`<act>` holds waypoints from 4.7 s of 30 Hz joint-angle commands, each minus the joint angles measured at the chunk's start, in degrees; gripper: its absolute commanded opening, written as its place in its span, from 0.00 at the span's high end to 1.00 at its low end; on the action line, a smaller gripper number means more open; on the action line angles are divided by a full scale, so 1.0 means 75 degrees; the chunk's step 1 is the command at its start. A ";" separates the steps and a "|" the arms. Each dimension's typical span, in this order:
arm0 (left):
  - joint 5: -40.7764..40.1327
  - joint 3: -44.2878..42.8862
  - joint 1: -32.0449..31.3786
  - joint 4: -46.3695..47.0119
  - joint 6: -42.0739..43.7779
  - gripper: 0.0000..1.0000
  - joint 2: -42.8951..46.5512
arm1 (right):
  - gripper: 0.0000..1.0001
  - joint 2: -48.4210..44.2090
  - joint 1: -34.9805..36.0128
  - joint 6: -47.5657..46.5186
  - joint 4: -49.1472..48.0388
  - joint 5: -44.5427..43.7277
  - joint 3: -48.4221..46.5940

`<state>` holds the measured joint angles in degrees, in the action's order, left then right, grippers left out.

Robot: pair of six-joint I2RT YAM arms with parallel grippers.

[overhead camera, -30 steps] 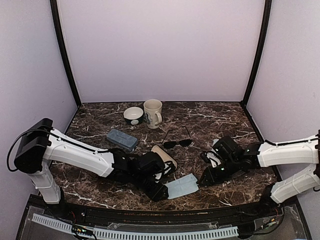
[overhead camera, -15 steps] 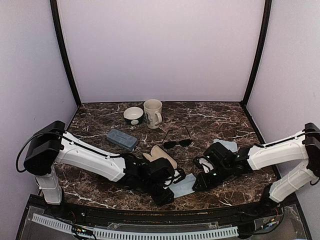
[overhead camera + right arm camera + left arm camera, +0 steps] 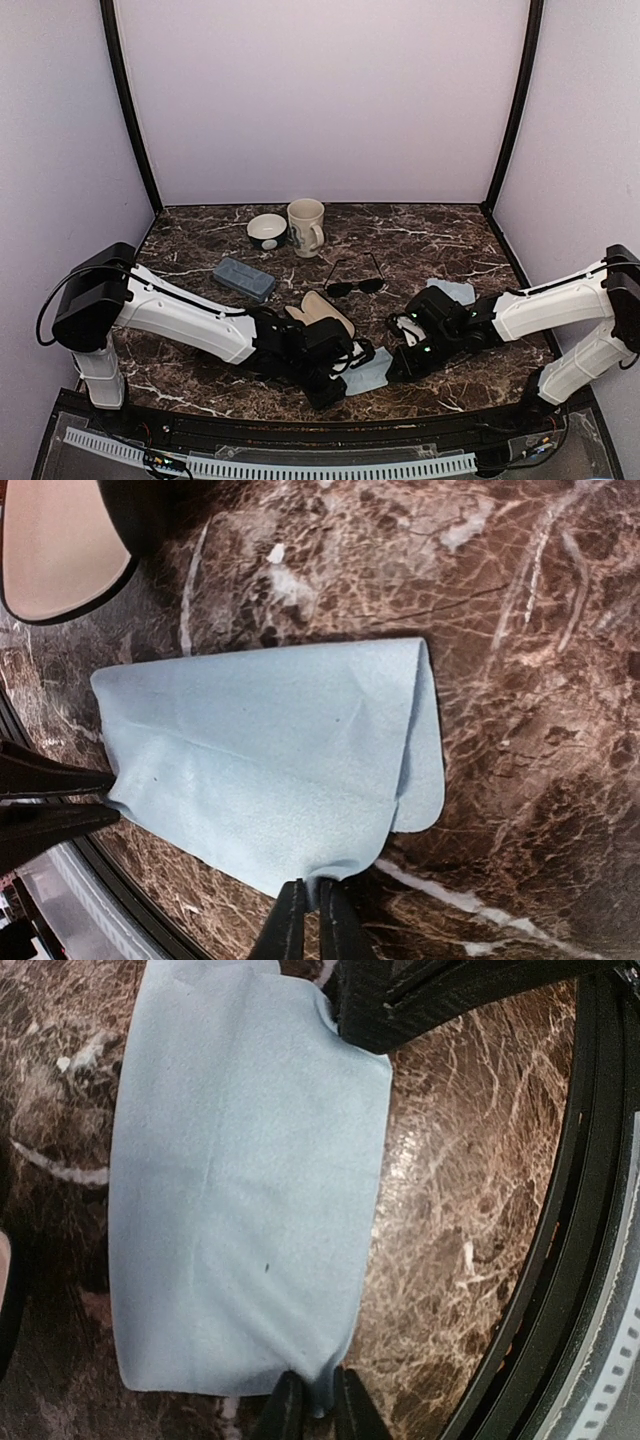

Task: Organize the sunglasses
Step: Pick up the glasses cleaning cloth from the center of the board, then fold the glasses cleaning cloth at the center of the board.

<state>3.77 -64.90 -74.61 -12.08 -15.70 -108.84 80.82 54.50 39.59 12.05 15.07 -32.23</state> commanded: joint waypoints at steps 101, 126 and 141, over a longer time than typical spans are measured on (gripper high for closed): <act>-0.0114 -0.1563 0.0528 -0.0892 0.0206 1.00 -0.0341 | 1.00 -0.2500 -0.0271 0.1271 0.1341 -0.2038 0.0573; 0.0378 -0.1653 0.0205 -0.1169 0.0320 1.00 -0.0874 | 1.00 -0.2507 0.0018 0.1332 0.1320 -0.1716 0.1034; 0.0269 -0.1796 0.0165 -0.1189 0.0158 0.95 -0.1015 | 1.00 -0.2414 0.0110 0.1400 0.1358 -0.1904 0.1049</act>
<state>6.17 -76.93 -73.03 -18.26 -14.20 -116.25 62.57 54.83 49.80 21.91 2.15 -25.04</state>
